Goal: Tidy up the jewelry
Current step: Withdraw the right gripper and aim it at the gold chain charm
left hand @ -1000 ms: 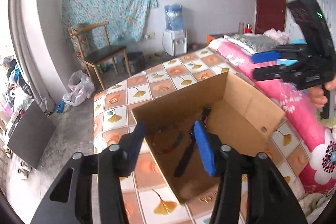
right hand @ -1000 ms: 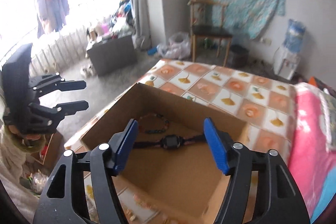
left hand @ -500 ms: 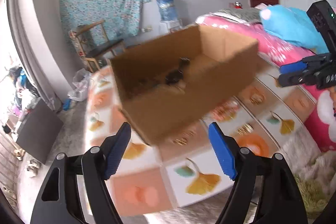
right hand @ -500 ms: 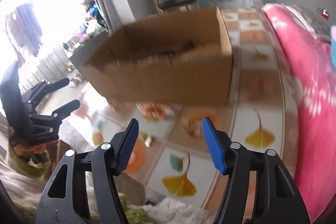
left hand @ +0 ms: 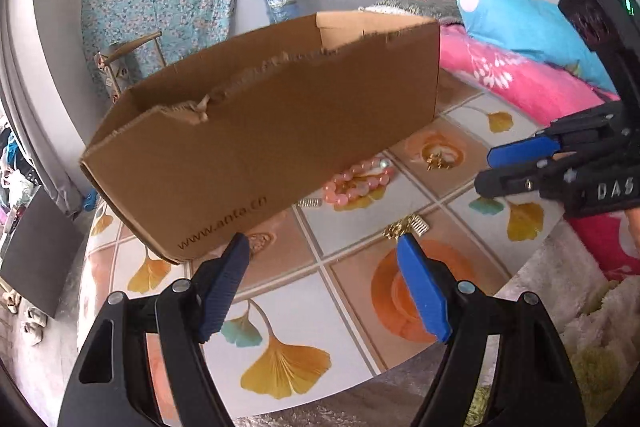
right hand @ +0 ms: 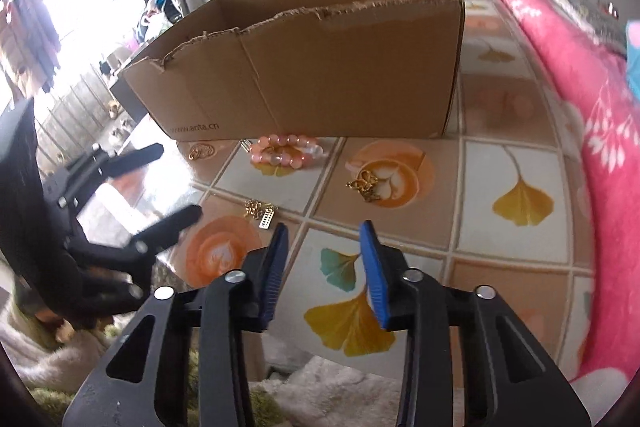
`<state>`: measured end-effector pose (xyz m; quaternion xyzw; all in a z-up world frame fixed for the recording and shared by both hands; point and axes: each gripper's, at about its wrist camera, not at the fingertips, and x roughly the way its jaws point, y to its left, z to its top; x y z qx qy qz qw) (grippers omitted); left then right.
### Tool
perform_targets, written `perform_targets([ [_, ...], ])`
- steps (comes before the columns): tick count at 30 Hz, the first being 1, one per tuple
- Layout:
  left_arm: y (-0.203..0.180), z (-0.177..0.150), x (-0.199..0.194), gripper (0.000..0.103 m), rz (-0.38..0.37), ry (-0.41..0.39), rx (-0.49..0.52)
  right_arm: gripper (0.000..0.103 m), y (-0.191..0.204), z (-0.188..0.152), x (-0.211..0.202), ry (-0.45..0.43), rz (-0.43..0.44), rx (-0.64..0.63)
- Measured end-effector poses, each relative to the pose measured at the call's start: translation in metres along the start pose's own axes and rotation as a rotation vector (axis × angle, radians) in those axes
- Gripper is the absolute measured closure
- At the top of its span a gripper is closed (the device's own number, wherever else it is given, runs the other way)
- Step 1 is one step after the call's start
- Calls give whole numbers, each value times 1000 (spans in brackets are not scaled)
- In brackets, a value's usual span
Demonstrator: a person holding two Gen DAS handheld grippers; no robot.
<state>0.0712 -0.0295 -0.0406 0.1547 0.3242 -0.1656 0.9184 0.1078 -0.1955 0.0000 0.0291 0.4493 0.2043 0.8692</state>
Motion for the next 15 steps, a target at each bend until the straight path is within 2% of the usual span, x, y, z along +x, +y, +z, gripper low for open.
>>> perform_targets([
  [2,2,-2,4,29,11,10,-10,75,3,1,3,3,7,-2],
  [7,30,-5,10,34,9,31,-129,75,16,5,16,14,19,-30],
  [15,59,-8,25,53,41,82,-216,75,25,10,28,36,23,-58],
])
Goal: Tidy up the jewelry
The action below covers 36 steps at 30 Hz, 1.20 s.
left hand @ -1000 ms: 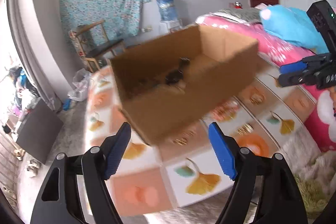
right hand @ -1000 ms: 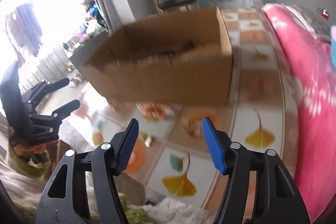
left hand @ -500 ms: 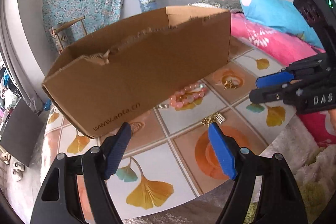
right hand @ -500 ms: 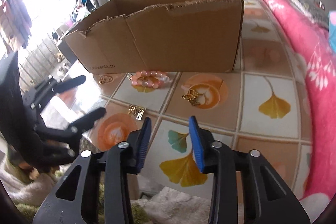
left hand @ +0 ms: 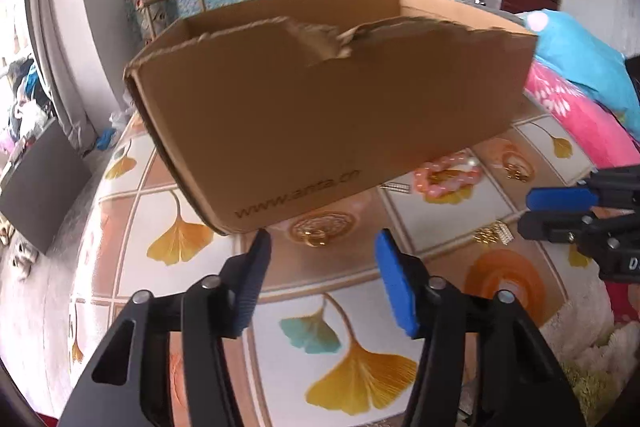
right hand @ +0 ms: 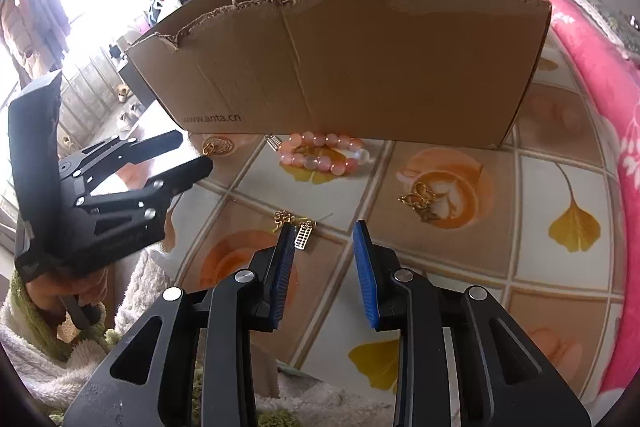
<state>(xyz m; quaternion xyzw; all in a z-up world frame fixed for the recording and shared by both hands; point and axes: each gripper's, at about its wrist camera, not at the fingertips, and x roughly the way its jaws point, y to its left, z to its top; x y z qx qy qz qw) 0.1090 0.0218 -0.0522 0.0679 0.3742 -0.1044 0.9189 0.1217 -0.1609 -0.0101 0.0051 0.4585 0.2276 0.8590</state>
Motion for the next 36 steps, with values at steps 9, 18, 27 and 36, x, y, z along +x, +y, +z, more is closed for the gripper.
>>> perform_targets([
  [9,3,10,8,60,-25,12,-12,75,1,5,4,-1,-12,4],
  [18,-10,16,10,60,-48,4,18,75,15,1,13,8,-22,-48],
  [27,-14,16,15,62,-62,8,6,93,42,-3,23,7,-106,-183],
  [36,-20,15,17,63,-91,8,8,100,31,-3,18,13,-140,-133],
])
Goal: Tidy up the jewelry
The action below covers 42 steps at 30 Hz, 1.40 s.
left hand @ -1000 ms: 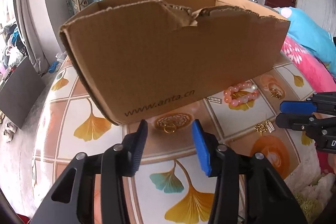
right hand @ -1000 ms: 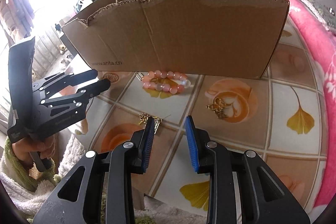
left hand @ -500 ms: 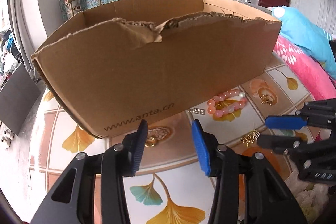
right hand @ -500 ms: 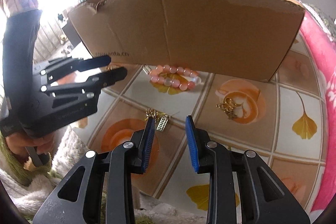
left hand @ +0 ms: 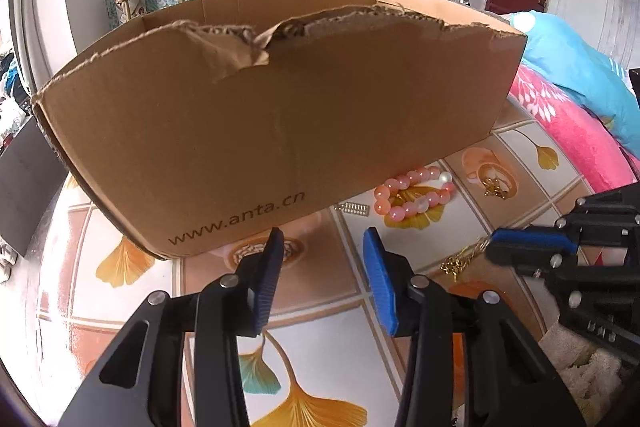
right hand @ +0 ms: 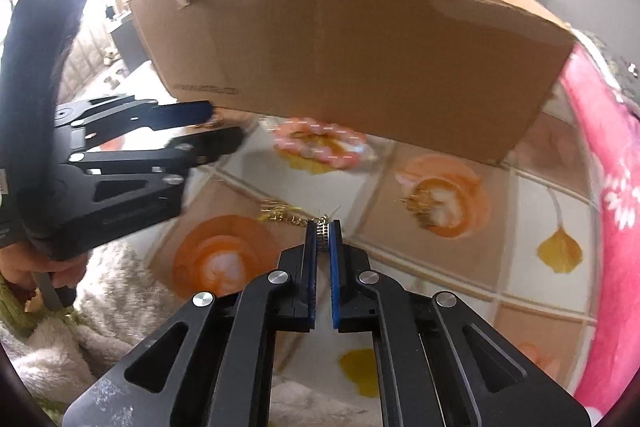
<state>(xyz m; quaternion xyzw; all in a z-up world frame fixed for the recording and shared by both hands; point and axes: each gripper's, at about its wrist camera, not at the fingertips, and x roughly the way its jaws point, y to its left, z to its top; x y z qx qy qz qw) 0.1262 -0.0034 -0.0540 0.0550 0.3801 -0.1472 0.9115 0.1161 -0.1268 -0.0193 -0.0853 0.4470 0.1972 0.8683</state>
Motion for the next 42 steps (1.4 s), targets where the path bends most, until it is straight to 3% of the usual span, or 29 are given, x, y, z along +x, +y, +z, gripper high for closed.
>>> perform_targets([
  [4,0,2,1,63,1,2,9,103,-17,1,-2,1,-1,70],
  [18,-13,17,12,63,-8,9,41,103,-11,-7,3,-15,16,75],
  [25,-19,15,17,69,46,19,64,103,-30,-15,6,-24,34,82],
  [37,-23,17,23,70,15,4,51,103,-42,-13,3,-29,36,92],
  [42,-29,16,23,83,9,-15,62,103,-42,-13,3,-29,37,96],
])
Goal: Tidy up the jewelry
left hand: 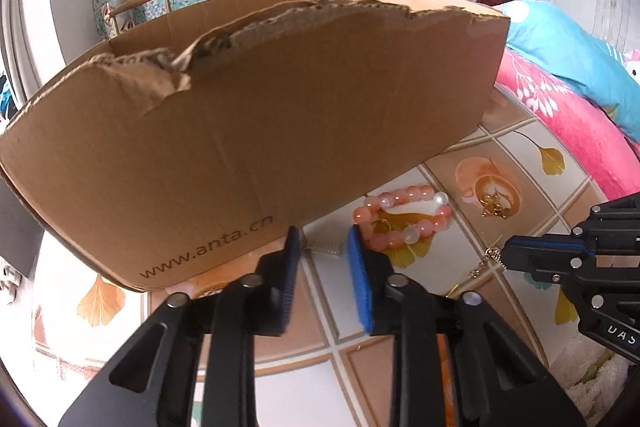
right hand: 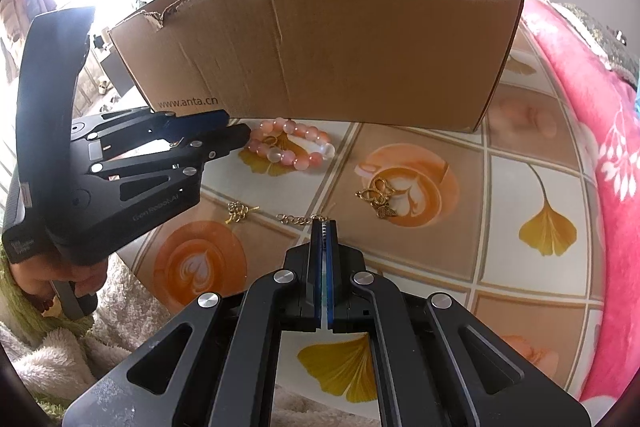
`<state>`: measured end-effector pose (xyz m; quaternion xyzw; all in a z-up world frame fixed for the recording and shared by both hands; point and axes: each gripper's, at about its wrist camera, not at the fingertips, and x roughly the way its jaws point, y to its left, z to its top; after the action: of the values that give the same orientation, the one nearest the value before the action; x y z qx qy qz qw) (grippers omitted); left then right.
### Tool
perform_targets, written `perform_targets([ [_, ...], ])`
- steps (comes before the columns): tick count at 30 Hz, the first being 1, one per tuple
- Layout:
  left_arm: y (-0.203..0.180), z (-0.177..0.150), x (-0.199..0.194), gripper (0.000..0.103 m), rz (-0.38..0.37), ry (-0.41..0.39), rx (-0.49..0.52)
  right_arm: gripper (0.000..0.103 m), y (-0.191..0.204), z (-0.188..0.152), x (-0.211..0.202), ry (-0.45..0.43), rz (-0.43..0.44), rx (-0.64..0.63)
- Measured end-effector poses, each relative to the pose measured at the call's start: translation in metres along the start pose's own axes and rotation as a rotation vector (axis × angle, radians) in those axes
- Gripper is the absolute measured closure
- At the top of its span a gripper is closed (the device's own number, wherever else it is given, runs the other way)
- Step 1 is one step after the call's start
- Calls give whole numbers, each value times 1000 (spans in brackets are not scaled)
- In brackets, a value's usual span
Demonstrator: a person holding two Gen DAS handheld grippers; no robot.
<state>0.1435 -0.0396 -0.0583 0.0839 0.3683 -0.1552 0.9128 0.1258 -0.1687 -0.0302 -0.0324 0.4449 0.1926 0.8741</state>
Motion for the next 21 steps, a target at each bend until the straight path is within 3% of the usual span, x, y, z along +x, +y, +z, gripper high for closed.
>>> perform_targets([
  [5,-2,1,0,92,-1,-4,6,103,0,1,-1,-2,-2,-1],
  [13,-2,-2,-3,92,-2,-1,13,103,-3,1,-2,3,9,9],
  [15,-1,-4,-5,100,1,7,15,103,-4,1,-2,5,4,6],
  [21,2,-13,-15,100,-4,37,19,101,-13,0,-2,11,16,22],
])
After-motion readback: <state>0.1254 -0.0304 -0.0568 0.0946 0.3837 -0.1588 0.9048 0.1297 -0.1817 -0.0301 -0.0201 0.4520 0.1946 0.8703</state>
